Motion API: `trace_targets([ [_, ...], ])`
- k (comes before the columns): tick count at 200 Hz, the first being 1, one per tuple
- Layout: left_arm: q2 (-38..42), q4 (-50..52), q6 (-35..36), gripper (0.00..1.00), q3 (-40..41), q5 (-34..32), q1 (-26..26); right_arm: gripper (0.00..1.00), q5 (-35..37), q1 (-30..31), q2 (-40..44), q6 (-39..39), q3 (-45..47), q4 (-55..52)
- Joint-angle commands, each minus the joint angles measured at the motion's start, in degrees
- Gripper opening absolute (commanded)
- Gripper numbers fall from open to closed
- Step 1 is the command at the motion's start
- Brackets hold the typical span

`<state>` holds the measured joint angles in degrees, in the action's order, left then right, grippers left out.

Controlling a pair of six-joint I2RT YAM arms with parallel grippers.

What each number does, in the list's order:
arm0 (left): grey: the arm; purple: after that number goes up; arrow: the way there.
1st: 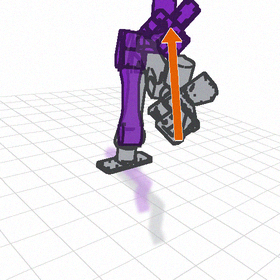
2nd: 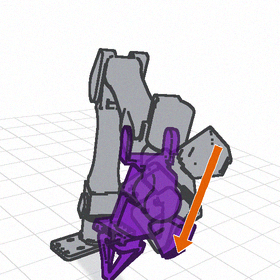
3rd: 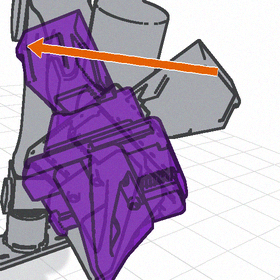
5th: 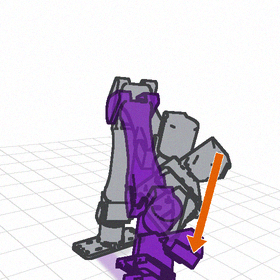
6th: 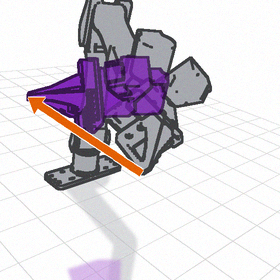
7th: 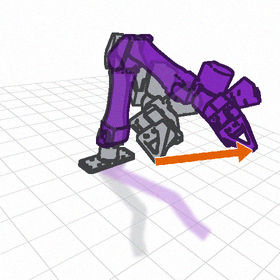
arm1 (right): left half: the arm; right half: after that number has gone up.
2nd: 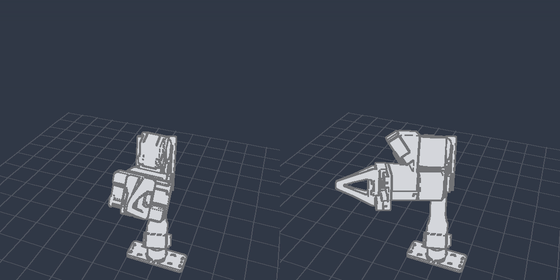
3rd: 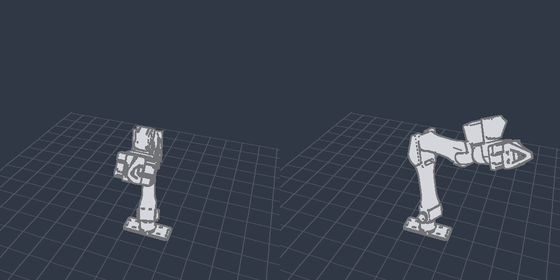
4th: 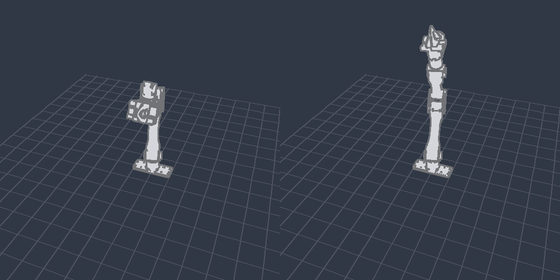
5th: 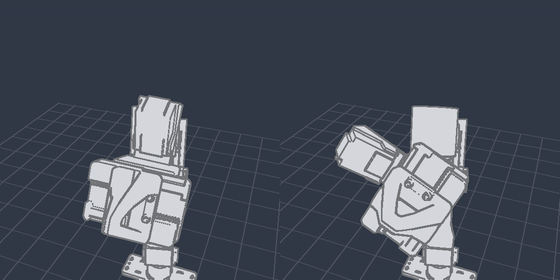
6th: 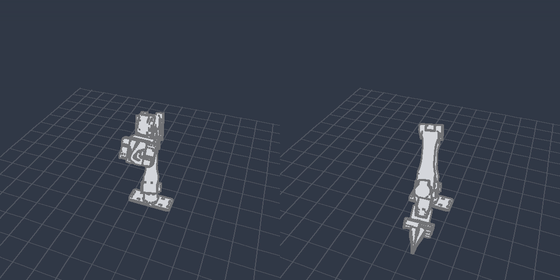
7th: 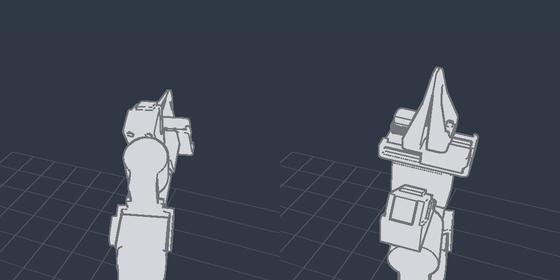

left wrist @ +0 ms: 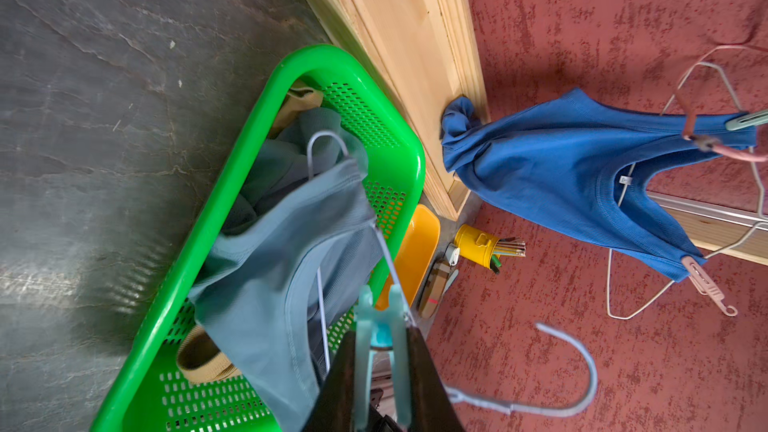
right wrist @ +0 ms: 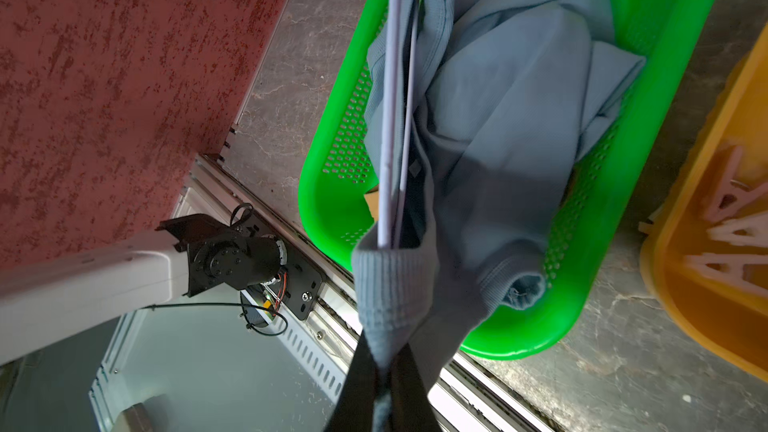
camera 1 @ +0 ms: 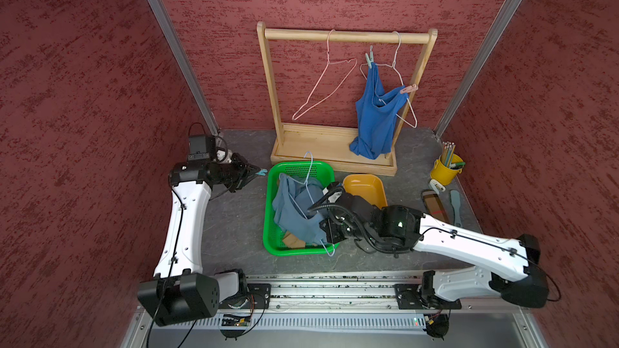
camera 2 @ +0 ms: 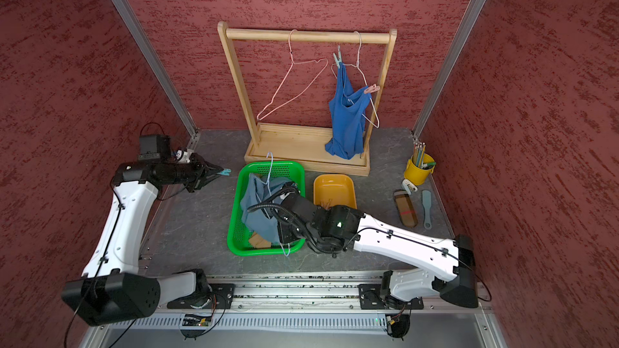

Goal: Remove the clothespins securing tank tops to the hanger
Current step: Remove the clothespin from the hanger, then place the clothespin in the storage box.

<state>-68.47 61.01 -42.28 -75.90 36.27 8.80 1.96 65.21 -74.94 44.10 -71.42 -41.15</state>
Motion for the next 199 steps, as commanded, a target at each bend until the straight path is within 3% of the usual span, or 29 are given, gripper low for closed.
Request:
trace_targets([
  [1,4.76,-3.73,-5.51,0.08,3.04,-2.98,-3.45,0.00,-9.46,-5.85,1.20,-1.14,2.16,5.11],
  [20,8.83,-7.53,-11.56,0.08,6.57,-10.38,-13.59,0.00,-16.48,-10.98,0.37,-2.43,3.31,8.87],
  [61,13.97,-18.69,-27.16,0.11,15.80,-36.69,-47.48,0.00,-31.65,-22.35,-4.86,-9.96,1.41,9.17],
  [86,9.81,-24.20,-32.89,0.11,17.35,-51.56,-64.37,0.00,-39.32,-29.15,-7.25,-13.14,0.76,8.64],
  [108,2.40,-30.22,-34.45,0.11,15.52,-62.21,-75.30,0.00,-43.37,-32.99,-9.52,-14.65,-0.39,8.11],
  [128,-5.49,-34.06,-33.74,0.11,11.89,-70.68,-82.52,0.00,-46.25,-35.28,-11.45,-16.62,-1.97,7.11],
  [147,-12.96,-36.75,-33.60,0.11,8.64,-75.41,-86.25,0.00,-49.18,-38.18,-14.07,-18.76,-3.90,6.03],
  [199,-27.78,-46.74,-36.19,0.11,6.26,-81.65,-88.77,0.00,-54.02,-42.43,-23.57,-26.63,-14.71,-1.53],
])
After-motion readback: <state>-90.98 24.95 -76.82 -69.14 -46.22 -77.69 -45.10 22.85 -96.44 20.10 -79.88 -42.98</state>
